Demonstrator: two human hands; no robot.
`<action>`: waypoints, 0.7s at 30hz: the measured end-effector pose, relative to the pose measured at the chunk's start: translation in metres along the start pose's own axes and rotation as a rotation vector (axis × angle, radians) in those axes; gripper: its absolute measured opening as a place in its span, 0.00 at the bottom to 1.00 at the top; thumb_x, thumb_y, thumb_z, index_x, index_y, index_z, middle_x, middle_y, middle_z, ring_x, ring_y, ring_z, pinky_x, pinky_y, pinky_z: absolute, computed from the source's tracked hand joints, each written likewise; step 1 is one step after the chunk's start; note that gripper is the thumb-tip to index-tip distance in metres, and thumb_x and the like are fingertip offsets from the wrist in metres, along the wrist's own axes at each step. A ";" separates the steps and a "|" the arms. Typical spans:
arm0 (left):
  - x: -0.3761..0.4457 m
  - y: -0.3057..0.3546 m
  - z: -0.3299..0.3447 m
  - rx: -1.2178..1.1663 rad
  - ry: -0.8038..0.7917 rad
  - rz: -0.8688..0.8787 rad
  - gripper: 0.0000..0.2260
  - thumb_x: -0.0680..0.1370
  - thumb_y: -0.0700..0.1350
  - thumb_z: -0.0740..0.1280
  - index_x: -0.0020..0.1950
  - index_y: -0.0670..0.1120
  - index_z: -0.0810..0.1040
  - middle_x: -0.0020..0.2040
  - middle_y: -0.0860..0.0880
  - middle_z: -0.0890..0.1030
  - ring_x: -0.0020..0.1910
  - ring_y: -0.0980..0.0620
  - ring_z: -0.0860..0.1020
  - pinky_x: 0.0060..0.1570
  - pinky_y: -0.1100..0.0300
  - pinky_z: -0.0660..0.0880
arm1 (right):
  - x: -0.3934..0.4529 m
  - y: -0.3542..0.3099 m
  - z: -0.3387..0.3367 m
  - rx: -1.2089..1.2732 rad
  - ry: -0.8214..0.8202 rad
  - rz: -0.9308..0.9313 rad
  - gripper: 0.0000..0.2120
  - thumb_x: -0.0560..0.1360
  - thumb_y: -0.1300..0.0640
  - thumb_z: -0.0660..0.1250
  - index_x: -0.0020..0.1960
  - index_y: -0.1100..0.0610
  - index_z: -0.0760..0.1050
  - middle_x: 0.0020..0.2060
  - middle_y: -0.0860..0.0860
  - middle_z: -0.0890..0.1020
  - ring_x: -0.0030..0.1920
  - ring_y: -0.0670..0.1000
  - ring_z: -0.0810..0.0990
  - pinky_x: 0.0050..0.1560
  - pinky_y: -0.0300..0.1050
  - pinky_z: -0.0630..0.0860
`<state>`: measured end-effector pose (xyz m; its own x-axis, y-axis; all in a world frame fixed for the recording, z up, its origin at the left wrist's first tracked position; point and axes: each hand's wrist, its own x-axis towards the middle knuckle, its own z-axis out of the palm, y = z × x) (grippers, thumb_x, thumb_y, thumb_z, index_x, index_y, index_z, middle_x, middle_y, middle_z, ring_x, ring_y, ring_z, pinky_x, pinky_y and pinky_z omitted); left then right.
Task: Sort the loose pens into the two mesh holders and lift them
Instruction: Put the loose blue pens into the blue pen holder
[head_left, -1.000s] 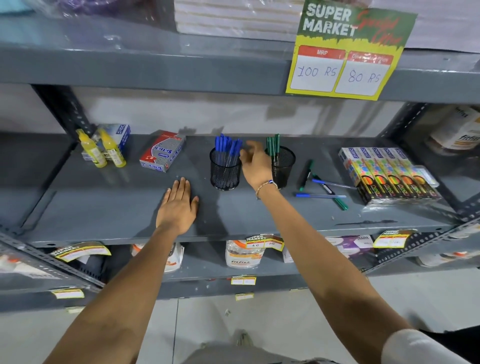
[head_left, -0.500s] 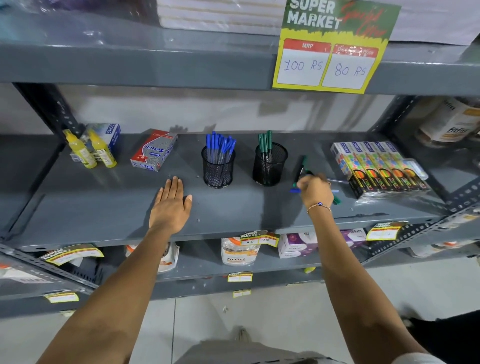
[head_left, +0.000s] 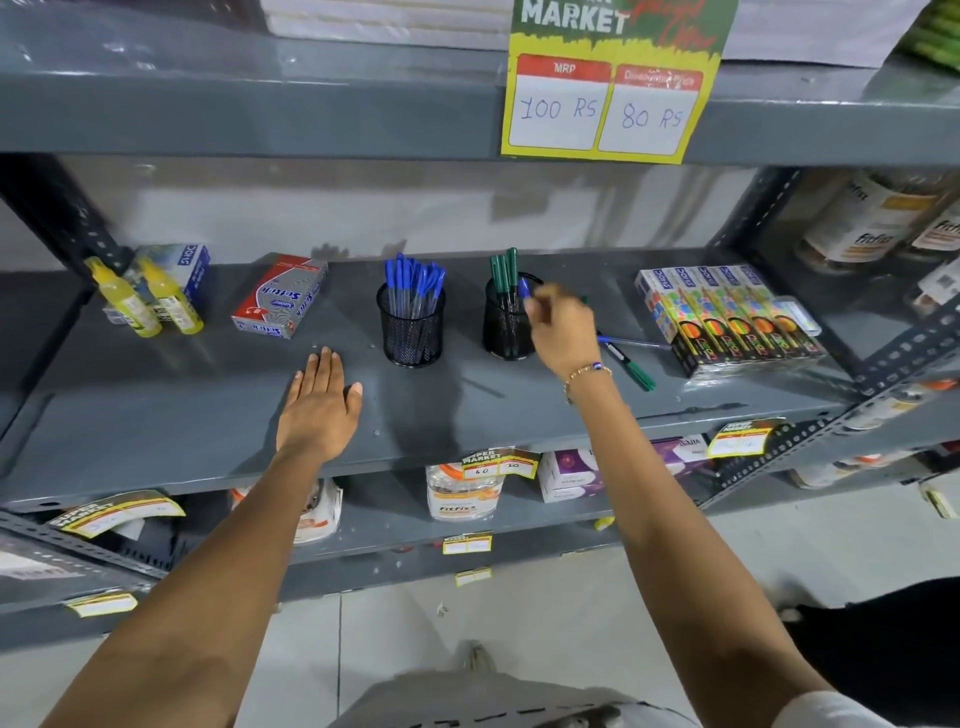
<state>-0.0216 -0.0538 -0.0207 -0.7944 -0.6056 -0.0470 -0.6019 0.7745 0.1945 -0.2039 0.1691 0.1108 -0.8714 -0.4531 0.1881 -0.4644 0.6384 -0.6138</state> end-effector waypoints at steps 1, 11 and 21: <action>0.000 0.000 0.000 -0.003 -0.001 0.000 0.27 0.82 0.53 0.44 0.77 0.40 0.45 0.79 0.44 0.47 0.78 0.48 0.45 0.77 0.52 0.43 | 0.000 -0.016 0.000 0.144 0.009 0.004 0.10 0.80 0.58 0.58 0.55 0.63 0.73 0.47 0.62 0.81 0.45 0.59 0.78 0.45 0.47 0.72; -0.001 -0.002 -0.001 -0.015 0.012 0.004 0.27 0.82 0.53 0.45 0.77 0.40 0.46 0.79 0.44 0.47 0.78 0.48 0.45 0.77 0.53 0.43 | 0.018 -0.084 0.041 0.342 -0.047 -0.079 0.06 0.79 0.65 0.55 0.55 0.64 0.67 0.36 0.54 0.74 0.37 0.54 0.72 0.30 0.29 0.68; 0.000 0.000 -0.003 -0.003 0.015 0.000 0.28 0.81 0.54 0.44 0.77 0.41 0.45 0.79 0.45 0.47 0.78 0.48 0.46 0.77 0.53 0.43 | 0.024 -0.073 0.060 0.327 -0.072 -0.015 0.16 0.79 0.62 0.59 0.66 0.62 0.65 0.48 0.60 0.82 0.42 0.53 0.76 0.38 0.31 0.68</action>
<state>-0.0208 -0.0543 -0.0179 -0.7933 -0.6080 -0.0319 -0.6013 0.7742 0.1977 -0.1820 0.0745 0.1140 -0.8459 -0.5112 0.1519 -0.3918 0.4026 -0.8273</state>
